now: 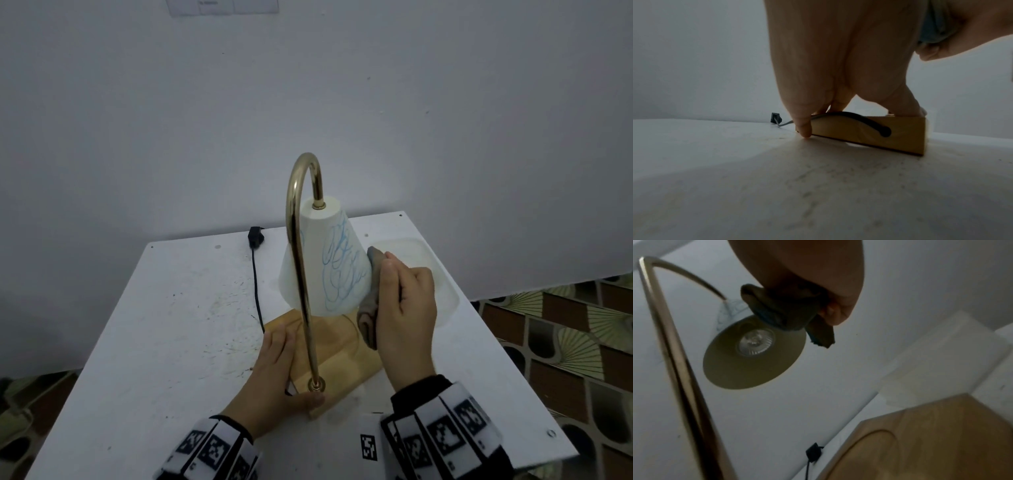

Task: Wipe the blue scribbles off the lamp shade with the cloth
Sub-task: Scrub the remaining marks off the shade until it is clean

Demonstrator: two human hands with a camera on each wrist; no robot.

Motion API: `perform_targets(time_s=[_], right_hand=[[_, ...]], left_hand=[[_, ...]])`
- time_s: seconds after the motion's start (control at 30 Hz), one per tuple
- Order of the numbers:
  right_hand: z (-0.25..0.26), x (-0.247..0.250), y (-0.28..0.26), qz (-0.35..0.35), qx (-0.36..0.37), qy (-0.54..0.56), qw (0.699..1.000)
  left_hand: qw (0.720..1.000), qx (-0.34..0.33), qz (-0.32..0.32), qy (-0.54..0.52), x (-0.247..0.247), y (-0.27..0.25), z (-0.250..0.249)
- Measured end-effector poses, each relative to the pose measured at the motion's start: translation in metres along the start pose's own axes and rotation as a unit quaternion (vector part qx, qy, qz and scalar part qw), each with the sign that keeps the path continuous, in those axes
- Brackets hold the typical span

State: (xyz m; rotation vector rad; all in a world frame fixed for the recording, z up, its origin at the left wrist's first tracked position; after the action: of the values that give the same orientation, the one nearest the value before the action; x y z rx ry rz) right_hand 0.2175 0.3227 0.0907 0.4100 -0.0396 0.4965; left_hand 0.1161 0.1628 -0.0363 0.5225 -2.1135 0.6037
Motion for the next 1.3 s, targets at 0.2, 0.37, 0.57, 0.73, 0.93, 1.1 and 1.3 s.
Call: perform_targets(time_s=[0.2,0.37,0.57,0.73,0.93,1.1,1.3], right_hand=[[0.006,0.004,0.005,-0.013,-0.035,0.086,0.996],[0.015,-0.007,-0.002,0.055,0.030,0.041,0.997],[0.004,-0.008,-0.008,0.283,0.037,0.058,0.957],[0.000,-0.009,0.001,0.263,0.115,-0.013,0.958],[0.006,-0.010,0.007,0.210,0.123,0.012,0.970],[-0.001,-0.010,0.010,0.191,0.034,0.075,0.978],[0.005,-0.009,0.001,0.168,0.009,0.106,0.980]], left_hand=[[1.000,-0.008,-0.012,-0.006,-0.001,0.001,0.002],[1.000,0.002,0.002,-0.001,0.002,-0.001,-0.003],[1.000,0.003,0.012,-0.001,0.004,-0.004,-0.006],[1.000,0.001,0.011,0.001,0.003,-0.003,-0.005],[1.000,0.006,0.009,0.011,0.002,-0.002,-0.006],[1.000,0.007,0.009,0.015,0.003,-0.002,-0.007],[1.000,0.004,0.016,0.009,0.005,-0.003,-0.009]])
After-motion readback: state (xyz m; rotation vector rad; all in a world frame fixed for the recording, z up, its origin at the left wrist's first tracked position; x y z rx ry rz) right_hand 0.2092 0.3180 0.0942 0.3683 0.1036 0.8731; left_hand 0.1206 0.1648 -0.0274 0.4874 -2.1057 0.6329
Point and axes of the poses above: each hand's wrist, its own y-axis towards the middle knuckle, its own x-axis out of the back of the hand, z = x × y, the point moved 5 cm from there along y, towards the middle knuckle, and after that the axes turned 5 degrees about -x, right-handed, at the moved point
